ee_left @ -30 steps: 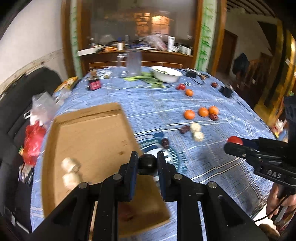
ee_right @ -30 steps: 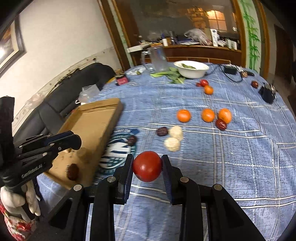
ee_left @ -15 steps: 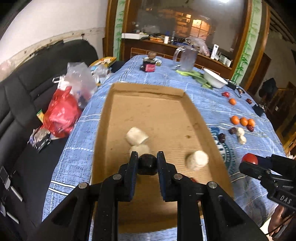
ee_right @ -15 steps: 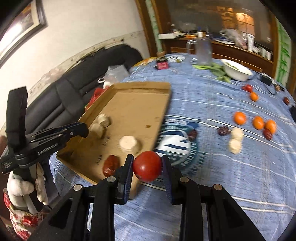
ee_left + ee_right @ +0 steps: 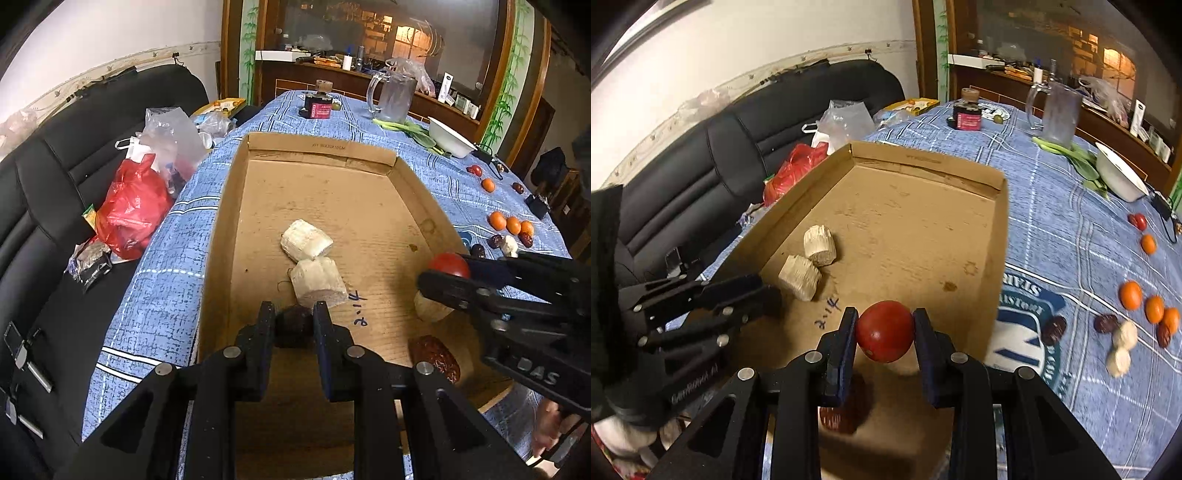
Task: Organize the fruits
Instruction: 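Carry tomato and dark fruit into the cardboard box and open both tools, then move both tools back to the table and grasp a red date with right tool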
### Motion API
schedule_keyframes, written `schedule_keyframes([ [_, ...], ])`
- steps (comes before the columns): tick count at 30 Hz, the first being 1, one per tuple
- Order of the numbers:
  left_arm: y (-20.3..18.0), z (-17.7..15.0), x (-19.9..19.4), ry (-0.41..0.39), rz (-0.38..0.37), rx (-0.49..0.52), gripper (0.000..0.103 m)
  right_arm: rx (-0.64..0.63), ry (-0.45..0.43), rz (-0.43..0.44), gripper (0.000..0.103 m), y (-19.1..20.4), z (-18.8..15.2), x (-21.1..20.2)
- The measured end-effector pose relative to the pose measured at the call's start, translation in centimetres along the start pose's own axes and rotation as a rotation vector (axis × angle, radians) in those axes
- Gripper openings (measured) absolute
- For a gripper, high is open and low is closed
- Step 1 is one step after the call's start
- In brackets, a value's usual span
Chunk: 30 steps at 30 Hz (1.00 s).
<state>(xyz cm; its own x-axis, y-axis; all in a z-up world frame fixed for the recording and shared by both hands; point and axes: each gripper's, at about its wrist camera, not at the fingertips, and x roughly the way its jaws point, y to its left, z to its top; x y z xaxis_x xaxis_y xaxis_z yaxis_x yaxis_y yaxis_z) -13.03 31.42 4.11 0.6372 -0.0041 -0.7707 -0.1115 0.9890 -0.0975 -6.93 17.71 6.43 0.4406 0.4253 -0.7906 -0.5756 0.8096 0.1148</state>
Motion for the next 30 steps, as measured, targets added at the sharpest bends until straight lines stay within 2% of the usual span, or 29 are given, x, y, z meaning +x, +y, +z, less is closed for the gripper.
schedule_keyframes([
  [8,0.3,-0.3,-0.3,-0.011,-0.015,-0.026,0.025,-0.001,0.029,-0.006,0.033,0.1,0.8,2.1],
  [12,0.6,-0.3,-1.2,-0.028,-0.02,-0.053,0.043,0.026,0.029,0.012,0.035,-0.3,0.9,2.2],
  [13,0.7,-0.3,-1.5,-0.034,-0.023,-0.06,0.044,0.033,0.027,0.019,0.036,-0.4,0.9,2.1],
  [15,0.7,-0.3,-2.0,-0.041,-0.033,-0.073,0.052,0.036,0.021,0.027,0.046,-0.3,0.8,1.9],
  [17,0.6,-0.3,-2.6,-0.052,-0.038,-0.083,0.058,0.038,0.011,0.025,0.048,-0.2,0.8,1.5],
  [22,0.4,-0.7,-4.2,-0.074,-0.068,-0.103,0.064,0.101,-0.042,0.053,0.048,-1.5,0.3,-1.3],
  [26,-0.1,-1.0,-5.2,-0.084,-0.082,-0.104,0.067,0.184,-0.104,0.057,0.063,-4.0,-1.3,-4.7],
  [30,-1.5,-1.1,-6.0,-0.084,-0.099,-0.084,0.067,0.287,-0.149,0.056,0.064,-7.2,-4.0,-7.5],
])
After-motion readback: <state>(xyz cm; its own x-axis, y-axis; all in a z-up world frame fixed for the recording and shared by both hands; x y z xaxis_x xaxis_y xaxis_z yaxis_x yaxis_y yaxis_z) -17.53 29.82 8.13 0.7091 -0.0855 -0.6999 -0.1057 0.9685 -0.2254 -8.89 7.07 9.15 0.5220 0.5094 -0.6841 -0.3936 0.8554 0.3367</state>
